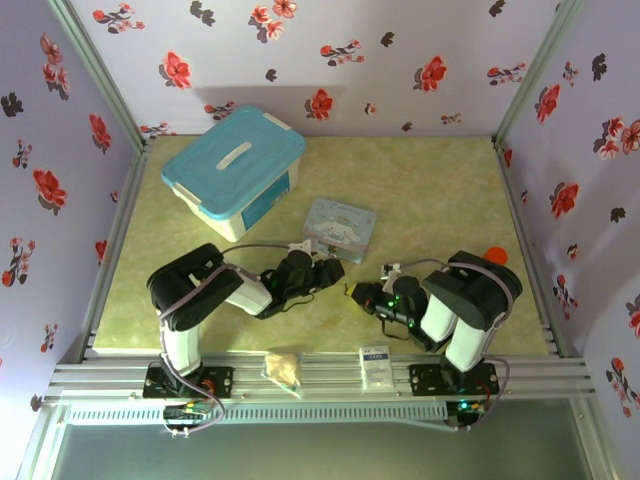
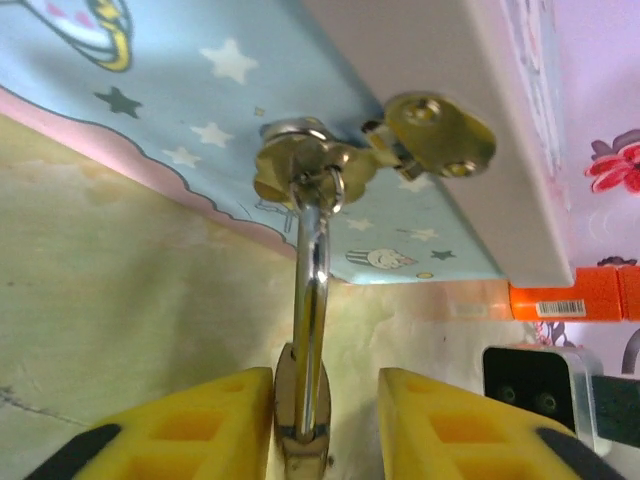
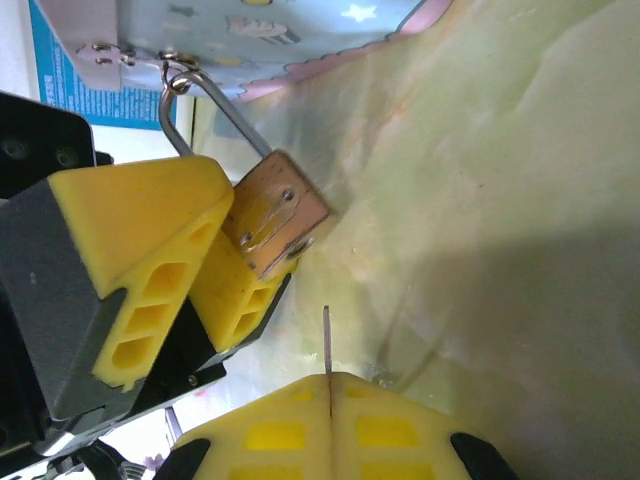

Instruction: Unlock a padlock with a key

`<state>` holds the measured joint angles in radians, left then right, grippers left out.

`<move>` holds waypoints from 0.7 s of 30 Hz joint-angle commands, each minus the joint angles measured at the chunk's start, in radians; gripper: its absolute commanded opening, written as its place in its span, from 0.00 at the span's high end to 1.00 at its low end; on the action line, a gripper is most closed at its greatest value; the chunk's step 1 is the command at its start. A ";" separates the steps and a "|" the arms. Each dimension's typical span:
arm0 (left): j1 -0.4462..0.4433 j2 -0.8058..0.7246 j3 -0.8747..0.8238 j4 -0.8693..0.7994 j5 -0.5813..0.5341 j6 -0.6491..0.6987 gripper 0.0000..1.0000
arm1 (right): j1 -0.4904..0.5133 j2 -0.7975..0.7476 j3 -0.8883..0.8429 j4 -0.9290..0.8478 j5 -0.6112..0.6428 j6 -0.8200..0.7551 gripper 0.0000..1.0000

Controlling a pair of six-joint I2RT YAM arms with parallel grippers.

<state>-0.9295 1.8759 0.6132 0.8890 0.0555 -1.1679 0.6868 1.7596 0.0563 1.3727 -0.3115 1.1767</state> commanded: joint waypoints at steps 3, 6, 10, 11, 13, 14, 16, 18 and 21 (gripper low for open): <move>-0.002 -0.021 -0.041 -0.112 -0.013 0.037 0.59 | -0.012 -0.020 0.012 -0.015 -0.077 -0.068 1.00; -0.001 -0.082 -0.067 -0.143 -0.046 0.054 0.50 | -0.013 -0.045 0.036 -0.060 -0.097 -0.091 1.00; -0.002 -0.209 -0.120 -0.184 -0.114 0.084 0.46 | -0.013 -0.137 0.059 -0.143 -0.123 -0.130 1.00; -0.002 -0.236 -0.131 -0.177 -0.124 0.096 0.46 | -0.013 -0.172 0.068 -0.187 -0.132 -0.143 1.00; -0.001 -0.276 -0.156 -0.109 -0.109 0.129 0.46 | -0.012 -0.265 0.088 -0.300 -0.148 -0.185 1.00; 0.001 -0.285 -0.162 -0.077 -0.084 0.140 0.47 | -0.012 -0.308 0.097 -0.350 -0.156 -0.201 1.00; 0.007 -0.298 -0.158 -0.034 -0.012 0.149 0.48 | -0.012 -0.433 0.120 -0.490 -0.161 -0.244 1.00; 0.005 -0.313 -0.146 -0.009 0.052 0.148 0.48 | -0.011 -0.549 0.147 -0.642 -0.161 -0.281 1.00; -0.011 -0.359 -0.142 0.007 0.059 0.142 0.47 | -0.011 -0.702 0.182 -0.840 -0.154 -0.326 1.00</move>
<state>-0.9295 1.5620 0.4580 0.8448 0.0563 -1.0634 0.6800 1.1538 0.1921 0.7658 -0.4492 0.9409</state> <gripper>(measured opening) 0.530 0.051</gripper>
